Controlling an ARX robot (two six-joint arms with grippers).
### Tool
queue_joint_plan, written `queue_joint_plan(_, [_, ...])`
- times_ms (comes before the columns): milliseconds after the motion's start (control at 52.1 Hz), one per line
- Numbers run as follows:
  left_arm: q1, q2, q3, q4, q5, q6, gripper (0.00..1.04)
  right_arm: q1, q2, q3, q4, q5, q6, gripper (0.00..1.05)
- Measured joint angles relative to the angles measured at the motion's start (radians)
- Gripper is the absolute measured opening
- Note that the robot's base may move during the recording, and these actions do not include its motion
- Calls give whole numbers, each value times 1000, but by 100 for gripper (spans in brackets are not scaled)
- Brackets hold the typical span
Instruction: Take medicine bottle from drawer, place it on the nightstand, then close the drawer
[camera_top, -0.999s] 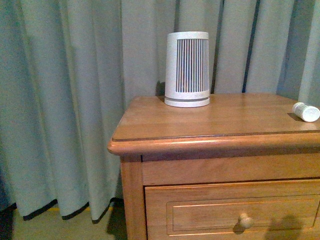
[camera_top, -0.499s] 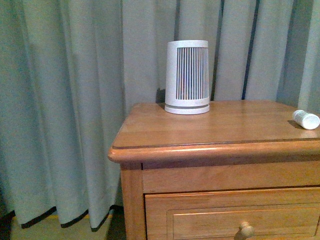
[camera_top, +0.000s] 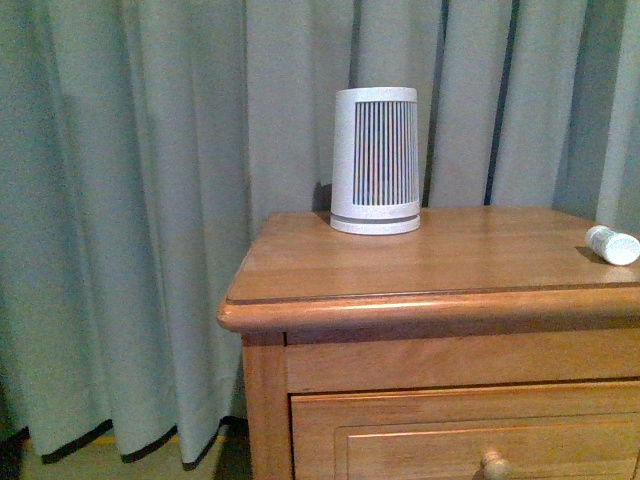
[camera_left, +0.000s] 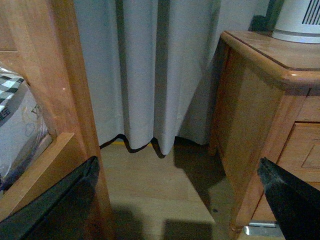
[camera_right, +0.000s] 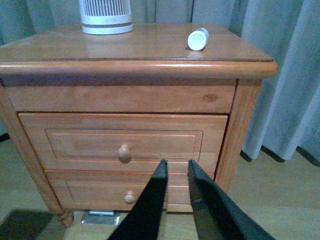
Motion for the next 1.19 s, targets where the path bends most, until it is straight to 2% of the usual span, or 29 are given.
queue_joint_plan(38, [0,0,0,0,1,0,98,0,-47,0,-20,0,-1,4])
queue_joint_plan(58, [0,0,0,0,1,0,98,0,-53,0,-21,0,-3,2])
queue_joint_plan(307, [0,0,0,0,3,0,98,0,-60,0,-22,0,-3,3])
queue_joint_plan(327, [0,0,0,0,2,0,98,0,-61,0,-22,0,-5,4])
queue_joint_plan(461, [0,0,0,0,3,0,98,0,-61,0,-22,0,-4,33])
queue_joint_plan(557, [0,0,0,0,3,0,98,0,-61,0,-22,0,-4,48])
queue_joint_plan(615, [0,0,0,0,3,0,98,0,-61,0,-22,0,-4,63])
queue_joint_plan(845, [0,0,0,0,3,0,98,0,-61,0,-22,0,-3,99])
queue_joint_plan(1191, [0,0,0,0,3,0,98,0,-61,0,-22,0,-4,98])
